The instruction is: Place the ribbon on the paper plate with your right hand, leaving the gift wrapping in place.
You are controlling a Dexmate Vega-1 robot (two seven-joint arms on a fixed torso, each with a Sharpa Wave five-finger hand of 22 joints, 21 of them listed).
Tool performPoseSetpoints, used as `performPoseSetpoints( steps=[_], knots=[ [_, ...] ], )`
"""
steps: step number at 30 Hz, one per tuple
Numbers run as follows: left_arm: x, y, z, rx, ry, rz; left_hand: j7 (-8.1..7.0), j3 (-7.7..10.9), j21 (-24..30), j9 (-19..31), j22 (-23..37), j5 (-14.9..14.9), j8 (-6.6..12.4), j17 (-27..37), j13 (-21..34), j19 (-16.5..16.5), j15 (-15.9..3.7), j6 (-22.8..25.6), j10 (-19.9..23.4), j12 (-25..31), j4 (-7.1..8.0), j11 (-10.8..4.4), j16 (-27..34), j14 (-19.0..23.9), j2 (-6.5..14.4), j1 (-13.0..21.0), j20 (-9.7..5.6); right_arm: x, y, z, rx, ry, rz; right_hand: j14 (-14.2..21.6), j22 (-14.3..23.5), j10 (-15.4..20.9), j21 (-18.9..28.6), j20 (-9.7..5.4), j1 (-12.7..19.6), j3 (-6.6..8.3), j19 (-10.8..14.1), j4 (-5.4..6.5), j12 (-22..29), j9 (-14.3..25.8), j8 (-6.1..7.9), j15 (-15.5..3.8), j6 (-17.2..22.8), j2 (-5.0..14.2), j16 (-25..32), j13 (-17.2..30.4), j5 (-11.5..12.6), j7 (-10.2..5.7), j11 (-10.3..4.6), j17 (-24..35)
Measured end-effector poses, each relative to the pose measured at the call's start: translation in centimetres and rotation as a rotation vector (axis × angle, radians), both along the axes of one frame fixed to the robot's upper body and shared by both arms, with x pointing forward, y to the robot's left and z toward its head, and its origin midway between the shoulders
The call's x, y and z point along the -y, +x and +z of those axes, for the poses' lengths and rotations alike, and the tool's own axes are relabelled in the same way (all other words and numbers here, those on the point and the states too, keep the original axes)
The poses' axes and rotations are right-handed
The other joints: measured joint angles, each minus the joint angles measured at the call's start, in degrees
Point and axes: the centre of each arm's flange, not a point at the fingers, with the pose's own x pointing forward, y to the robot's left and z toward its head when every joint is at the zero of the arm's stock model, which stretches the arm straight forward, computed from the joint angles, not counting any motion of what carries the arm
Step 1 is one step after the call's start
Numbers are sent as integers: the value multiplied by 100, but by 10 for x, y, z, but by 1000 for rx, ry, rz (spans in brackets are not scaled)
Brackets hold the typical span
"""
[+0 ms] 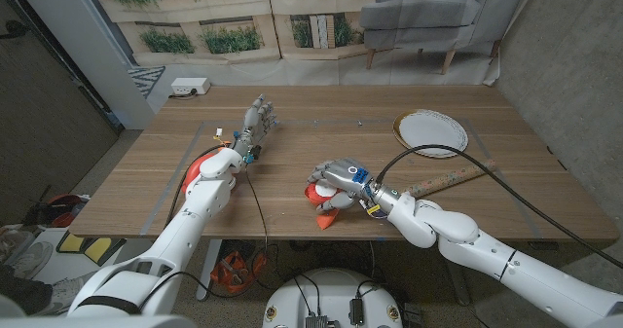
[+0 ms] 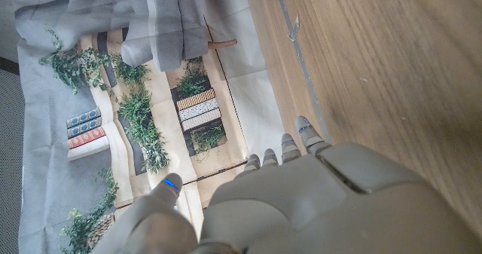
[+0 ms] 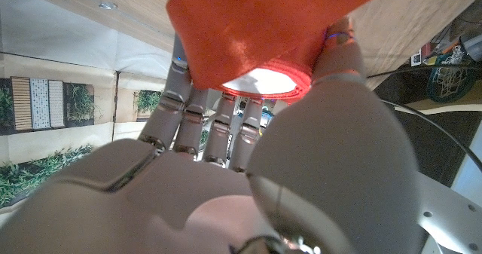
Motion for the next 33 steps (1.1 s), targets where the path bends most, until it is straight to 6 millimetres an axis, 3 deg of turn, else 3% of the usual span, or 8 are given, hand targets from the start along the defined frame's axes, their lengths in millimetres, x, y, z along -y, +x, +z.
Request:
performPoseSetpoints(
  steps=[33],
  knots=[
    [2, -13, -3, 19, -5, -2, 0, 0, -27, 0, 30, 0, 0, -1, 0, 0, 0, 0, 0, 0, 0, 0, 0, 0, 0, 0, 0, 2, -16, 32, 124, 77, 55, 20, -6, 81, 318, 25, 75, -16, -25, 16, 0, 84, -80, 19, 114, -75, -157, 1, 0, -7, 21, 566]
  ],
)
